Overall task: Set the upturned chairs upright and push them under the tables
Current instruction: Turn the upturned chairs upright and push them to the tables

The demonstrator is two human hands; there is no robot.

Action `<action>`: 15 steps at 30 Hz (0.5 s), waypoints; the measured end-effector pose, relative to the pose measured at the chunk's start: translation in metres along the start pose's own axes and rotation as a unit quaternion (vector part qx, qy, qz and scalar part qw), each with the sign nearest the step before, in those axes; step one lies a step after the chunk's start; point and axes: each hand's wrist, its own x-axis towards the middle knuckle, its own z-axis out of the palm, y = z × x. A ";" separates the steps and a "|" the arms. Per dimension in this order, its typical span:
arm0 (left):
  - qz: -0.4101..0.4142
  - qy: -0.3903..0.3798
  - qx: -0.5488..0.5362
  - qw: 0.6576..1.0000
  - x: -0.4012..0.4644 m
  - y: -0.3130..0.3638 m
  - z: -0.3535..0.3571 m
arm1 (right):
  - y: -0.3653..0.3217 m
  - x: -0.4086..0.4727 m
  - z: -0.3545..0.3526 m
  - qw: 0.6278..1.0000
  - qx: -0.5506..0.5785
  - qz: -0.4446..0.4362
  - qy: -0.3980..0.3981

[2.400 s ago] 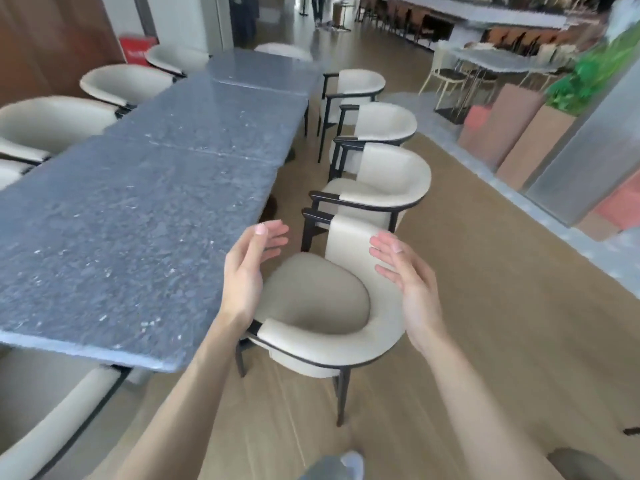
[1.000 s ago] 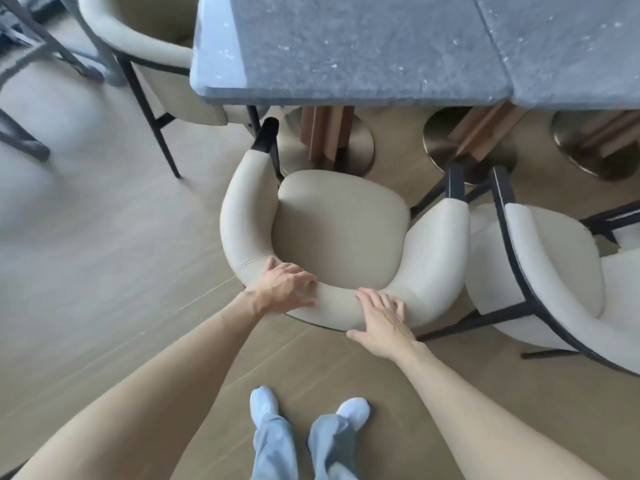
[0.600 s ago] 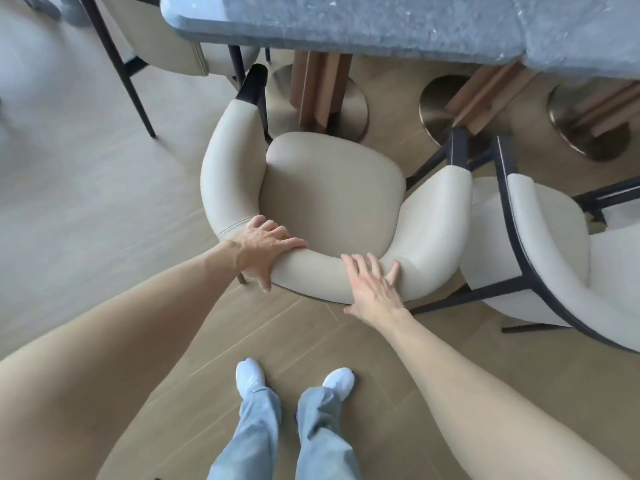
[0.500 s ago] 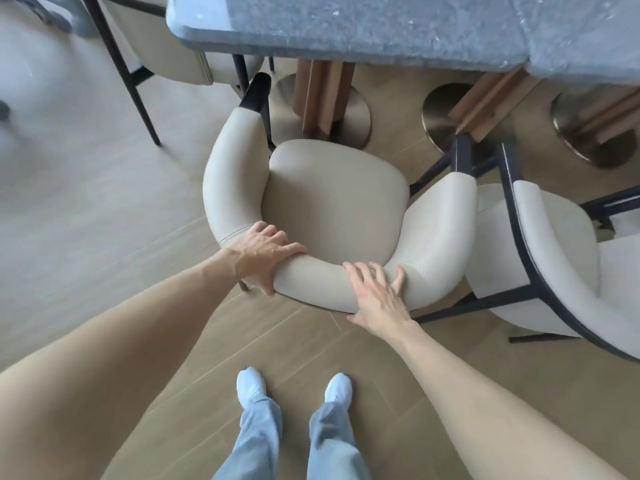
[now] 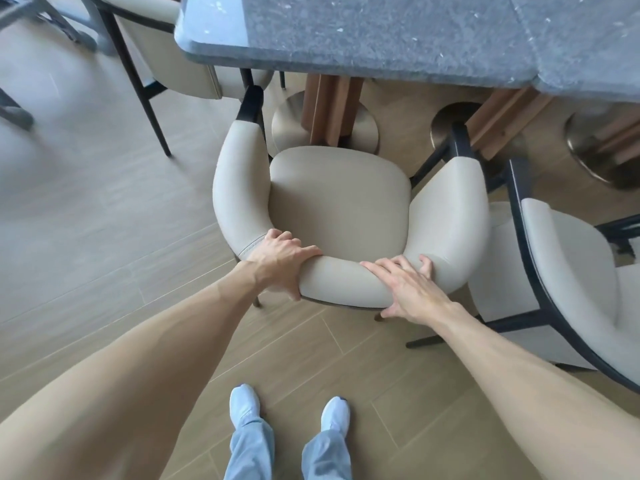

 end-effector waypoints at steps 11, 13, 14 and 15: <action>-0.037 0.020 -0.026 0.999 0.038 -0.012 -0.012 | 0.035 0.036 -0.028 1.000 -0.017 -0.017 0.015; -0.040 0.025 -0.031 0.998 0.041 -0.008 -0.014 | 0.040 0.037 -0.029 1.000 -0.012 -0.015 0.015; -0.041 0.023 -0.032 0.998 0.040 -0.007 -0.015 | 0.040 0.037 -0.030 1.000 -0.011 -0.014 0.011; -0.042 0.023 -0.032 0.998 0.040 -0.006 -0.016 | 0.040 0.036 -0.031 1.000 -0.009 -0.013 0.008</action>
